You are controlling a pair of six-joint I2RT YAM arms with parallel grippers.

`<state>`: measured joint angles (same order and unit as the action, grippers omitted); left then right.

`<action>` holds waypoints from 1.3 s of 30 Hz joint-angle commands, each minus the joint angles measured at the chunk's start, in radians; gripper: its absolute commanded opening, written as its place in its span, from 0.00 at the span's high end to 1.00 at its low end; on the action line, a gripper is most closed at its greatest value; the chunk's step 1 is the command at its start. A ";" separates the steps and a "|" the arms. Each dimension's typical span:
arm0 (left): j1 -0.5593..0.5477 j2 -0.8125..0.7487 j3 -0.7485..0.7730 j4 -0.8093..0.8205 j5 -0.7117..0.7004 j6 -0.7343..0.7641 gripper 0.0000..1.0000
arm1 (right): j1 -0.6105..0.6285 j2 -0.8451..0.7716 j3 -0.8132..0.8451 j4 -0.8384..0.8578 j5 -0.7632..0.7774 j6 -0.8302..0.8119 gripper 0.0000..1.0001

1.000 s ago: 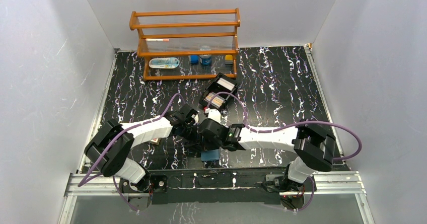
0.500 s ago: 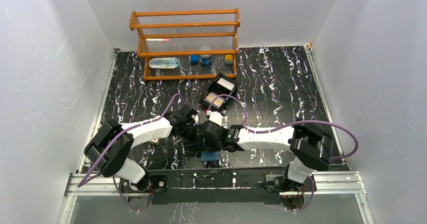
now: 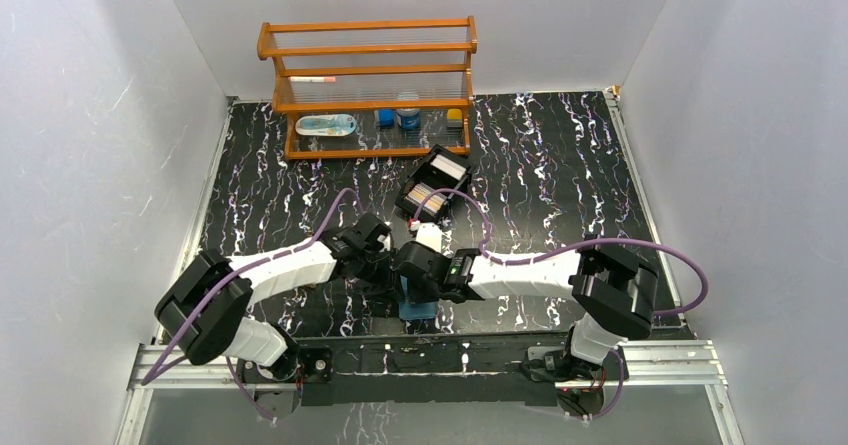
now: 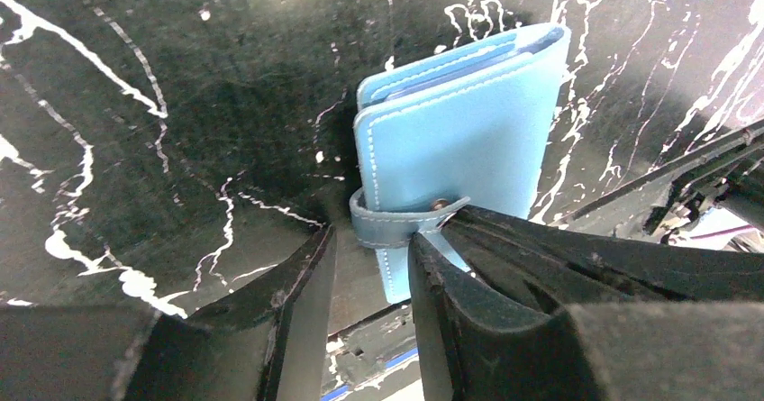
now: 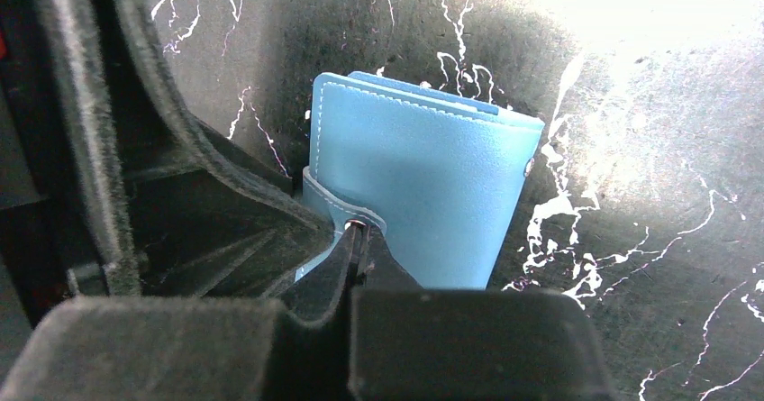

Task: Put the credit cards into the card holder
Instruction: Close the card holder at the center of the board.

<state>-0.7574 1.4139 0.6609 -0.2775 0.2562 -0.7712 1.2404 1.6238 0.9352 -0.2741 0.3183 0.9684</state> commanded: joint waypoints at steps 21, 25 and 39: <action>0.003 -0.074 -0.070 0.097 -0.036 -0.046 0.74 | -0.002 0.042 0.061 -0.056 0.081 -0.028 1.00; 0.003 -0.050 -0.065 0.104 -0.050 -0.035 0.75 | -0.003 0.047 0.076 -0.061 0.091 -0.033 0.98; 0.003 0.020 -0.053 0.077 -0.054 -0.014 0.75 | -0.004 0.033 0.134 -0.087 0.103 -0.045 0.95</action>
<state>-0.7502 1.3918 0.6170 -0.1722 0.2333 -0.8043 1.2446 1.6707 1.0248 -0.3752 0.3641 0.9356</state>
